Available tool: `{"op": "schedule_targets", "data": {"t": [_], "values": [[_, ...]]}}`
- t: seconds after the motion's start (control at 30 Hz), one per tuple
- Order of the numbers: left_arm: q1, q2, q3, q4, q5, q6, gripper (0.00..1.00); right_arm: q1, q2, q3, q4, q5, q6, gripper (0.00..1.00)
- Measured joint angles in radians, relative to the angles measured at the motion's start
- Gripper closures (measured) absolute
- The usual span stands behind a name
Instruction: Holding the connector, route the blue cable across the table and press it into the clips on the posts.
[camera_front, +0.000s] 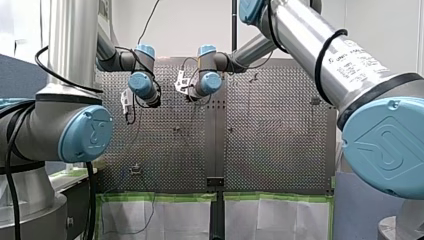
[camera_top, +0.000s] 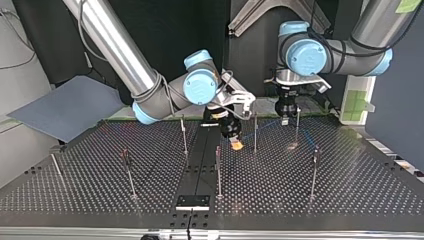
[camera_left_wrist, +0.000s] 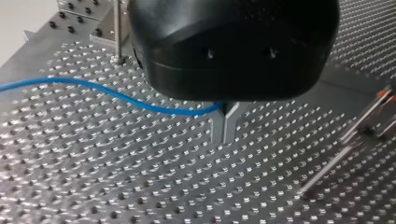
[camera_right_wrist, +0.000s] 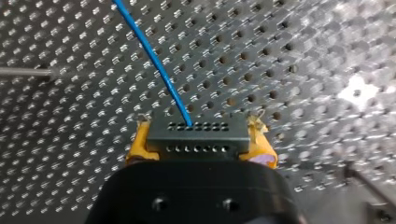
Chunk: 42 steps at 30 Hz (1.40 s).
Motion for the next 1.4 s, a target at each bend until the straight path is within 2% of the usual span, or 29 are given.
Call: {"op": "schedule_targets", "data": {"t": [0.2, 0.37, 0.63, 0.83, 0.97, 1.2, 1.4], "values": [[-0.018, -0.004, -0.052, 0.022, -0.003, -0.005, 1.0, -0.002, 0.0, 0.05, -0.001, 0.001, -0.003, 1.0], [-0.031, -0.018, -0.092, 0.033, -0.033, -0.011, 1.0, 0.001, 0.001, 0.098, -0.004, 0.002, -0.009, 1.0], [-0.045, -0.058, -0.109, 0.073, -0.045, -0.022, 1.0, 0.007, 0.001, 0.172, -0.016, 0.004, -0.022, 1.0], [-0.056, -0.109, -0.11, 0.117, -0.048, -0.037, 1.0, 0.009, 0.001, 0.224, -0.039, 0.005, -0.021, 1.0], [-0.06, -0.144, -0.11, 0.146, -0.062, -0.043, 1.0, 0.003, 0.001, 0.26, -0.056, 0.004, -0.018, 1.0], [-0.064, -0.201, -0.11, 0.199, -0.063, -0.052, 1.0, -0.008, 0.002, 0.28, -0.062, -0.002, -0.016, 1.0], [-0.064, -0.238, -0.107, 0.253, -0.045, -0.071, 1.0, -0.025, 0.002, 0.28, -0.076, -0.008, -0.012, 1.0]]}}
